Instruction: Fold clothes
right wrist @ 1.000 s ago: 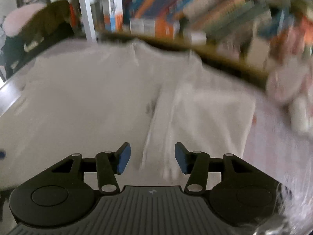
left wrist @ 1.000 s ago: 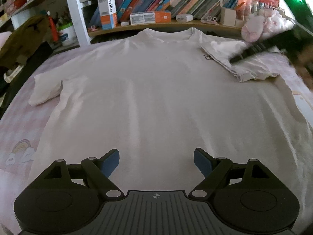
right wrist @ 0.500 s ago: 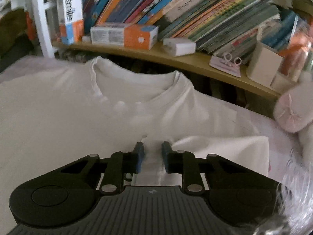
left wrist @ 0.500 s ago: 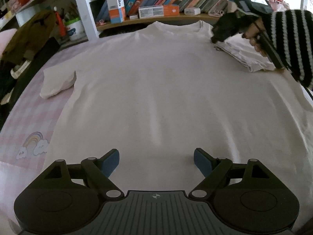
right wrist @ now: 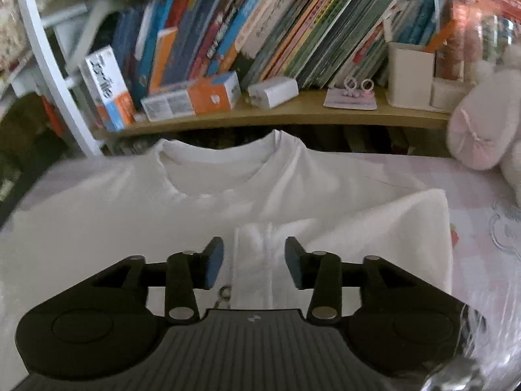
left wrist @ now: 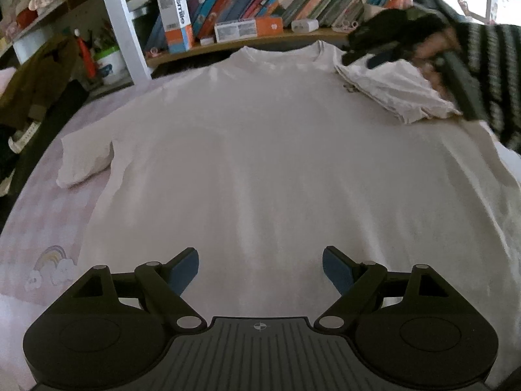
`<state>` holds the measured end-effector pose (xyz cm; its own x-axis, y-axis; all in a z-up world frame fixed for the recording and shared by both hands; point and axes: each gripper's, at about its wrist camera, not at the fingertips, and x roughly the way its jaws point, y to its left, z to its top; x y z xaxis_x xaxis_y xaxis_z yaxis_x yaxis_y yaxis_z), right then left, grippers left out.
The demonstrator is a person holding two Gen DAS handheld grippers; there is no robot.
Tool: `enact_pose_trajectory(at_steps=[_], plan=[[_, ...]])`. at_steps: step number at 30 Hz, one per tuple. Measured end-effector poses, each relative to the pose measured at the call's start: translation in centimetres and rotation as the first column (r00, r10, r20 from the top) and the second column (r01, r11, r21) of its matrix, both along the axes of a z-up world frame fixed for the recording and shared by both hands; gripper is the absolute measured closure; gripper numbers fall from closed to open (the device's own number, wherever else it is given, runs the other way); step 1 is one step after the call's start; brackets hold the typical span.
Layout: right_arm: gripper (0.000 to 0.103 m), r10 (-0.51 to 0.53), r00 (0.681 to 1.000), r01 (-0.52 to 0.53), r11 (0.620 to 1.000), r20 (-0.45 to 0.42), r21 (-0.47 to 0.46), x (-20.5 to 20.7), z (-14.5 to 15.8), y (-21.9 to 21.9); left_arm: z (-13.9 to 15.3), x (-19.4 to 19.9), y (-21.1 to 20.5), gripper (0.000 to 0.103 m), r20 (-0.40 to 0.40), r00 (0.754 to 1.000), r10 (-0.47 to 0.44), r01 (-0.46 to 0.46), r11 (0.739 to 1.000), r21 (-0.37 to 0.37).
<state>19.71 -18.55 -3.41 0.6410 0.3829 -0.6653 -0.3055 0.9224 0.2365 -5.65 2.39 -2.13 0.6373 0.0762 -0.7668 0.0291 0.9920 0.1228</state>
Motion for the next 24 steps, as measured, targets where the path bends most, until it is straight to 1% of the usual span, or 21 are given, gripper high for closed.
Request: enact_pose_trajectory(at_steps=[2, 5, 6, 9, 12, 17, 19, 20, 23, 24], plan=[[0.059, 0.009, 1.000, -0.009, 1.000, 0.005, -0.015, -1.7, 0.7, -0.7, 0.2, 0.2, 0.0, 0.017, 0.010, 1.000, 0.010, -0.010, 1.000, -0.003], [0.056, 0.011, 1.000, -0.011, 0.999, 0.004, -0.034, -4.7, 1.8, -2.1, 0.5, 0.6, 0.1, 0.017, 0.022, 0.999, 0.042, -0.041, 0.999, -0.027], [0.053, 0.006, 1.000, -0.006, 0.999, 0.004, -0.034, -5.7, 2.1, -2.7, 0.6, 0.7, 0.2, 0.017, 0.024, 0.998, 0.054, -0.053, 0.998, -0.034], [0.052, -0.023, 1.000, 0.023, 0.999, -0.010, -0.030, -8.4, 2.7, -4.7, 0.8, 0.6, 0.4, 0.017, 0.032, 0.995, 0.094, -0.092, 0.993, -0.070], [0.052, -0.059, 0.998, 0.058, 0.997, -0.028, -0.045, -11.2, 3.0, -6.5, 0.7, 0.6, 0.4, 0.017, 0.026, 0.992, 0.125, -0.122, 0.988, -0.098], [0.039, -0.131, 0.991, 0.128, 0.989, -0.040, -0.069, -15.8, 2.7, -8.4, 1.0, 0.7, -0.1, 0.017, 0.039, 0.988, 0.148, -0.143, 0.984, -0.110], [0.029, -0.179, 0.983, 0.175, 0.981, -0.040, -0.078, -17.5, 2.5, -8.6, 1.2, 0.8, -0.3, 0.017, 0.046, 0.987, 0.156, -0.150, 0.982, -0.112], [0.027, -0.200, 0.979, 0.197, 0.977, -0.038, -0.078, -18.2, 2.3, -8.6, 1.3, 0.8, -0.4, 0.017, 0.050, 0.986, 0.161, -0.154, 0.982, -0.113], [0.023, -0.235, 0.972, 0.232, 0.969, -0.023, -0.086, -19.5, 1.9, -8.6, 1.7, 0.9, -0.6, 0.017, 0.060, 0.983, 0.174, -0.166, 0.979, -0.114], [0.020, -0.236, 0.971, 0.234, 0.968, -0.021, -0.091, -19.5, 1.9, -8.6, 1.9, 1.0, -0.7, 0.017, 0.063, 0.982, 0.178, -0.170, 0.979, -0.115]])
